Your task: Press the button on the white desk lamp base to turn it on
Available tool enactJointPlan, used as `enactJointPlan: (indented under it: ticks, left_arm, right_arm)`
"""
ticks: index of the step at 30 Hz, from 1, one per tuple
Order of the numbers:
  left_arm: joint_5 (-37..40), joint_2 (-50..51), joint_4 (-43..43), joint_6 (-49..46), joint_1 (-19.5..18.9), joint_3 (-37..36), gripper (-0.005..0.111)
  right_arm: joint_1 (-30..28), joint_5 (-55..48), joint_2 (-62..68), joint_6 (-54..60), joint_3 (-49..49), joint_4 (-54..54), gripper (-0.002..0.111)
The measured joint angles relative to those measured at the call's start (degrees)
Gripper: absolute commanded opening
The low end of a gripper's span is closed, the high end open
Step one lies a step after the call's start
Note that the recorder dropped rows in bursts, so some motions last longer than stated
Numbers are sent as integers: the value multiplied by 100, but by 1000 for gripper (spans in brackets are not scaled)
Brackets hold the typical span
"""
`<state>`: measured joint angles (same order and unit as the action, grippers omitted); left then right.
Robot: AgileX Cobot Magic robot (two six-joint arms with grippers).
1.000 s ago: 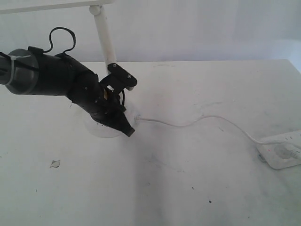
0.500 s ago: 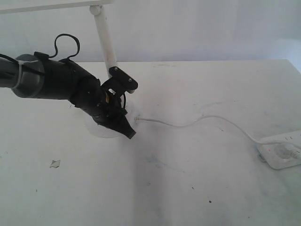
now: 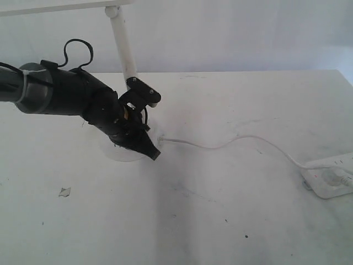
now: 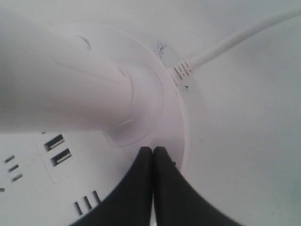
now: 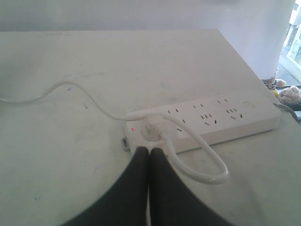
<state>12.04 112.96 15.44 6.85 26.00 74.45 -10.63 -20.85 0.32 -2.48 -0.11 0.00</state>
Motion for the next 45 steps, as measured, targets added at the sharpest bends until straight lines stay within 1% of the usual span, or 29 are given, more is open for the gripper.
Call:
enactJointPlan:
  ticks: [7,15,17,18,20,24,28,32,35,37,45]
  left_arm:
    - [107,200,-79,-110,-44,140,0]
    - [-24,178,-102,-267,-58,156,0]
    - [149,11,-126,-289,-58,113,0]
    - [456,-175,-109,-306,-83,36,0]
    - [787,-493,-109,-346,-129,-55,0]
    - [866,-1484,-277,-391,-129,-59,0]
    - [1193,-2125,-522,-415,-129,-109,0]
    - [1266,-2618,-537,-415,-129,-651,0]
    - [1197,-2959,-537,-415,-129,-1186,0]
    - [1040,-3214,-547,-391,-129,-1551,0]
    - [-13,-4596,-556,227,-129,-3114,0]
  right_arm:
    - [0,0,0,0,0,0,0]
    - [0,0,0,0,0,0,0]
    - [0,0,0,0,0,0,0]
    - [0,0,0,0,0,0,0]
    - [0,0,0,0,0,0,0]
    - [0,0,0,-4,0,0,0]
    - [0,0,0,-4,0,0,0]
    - [0,0,0,-4,0,0,0]
    - [0,0,0,-4,0,0,0]
    - [0,0,0,-4,0,0,0]
    - [0,0,0,-4,0,0,0]
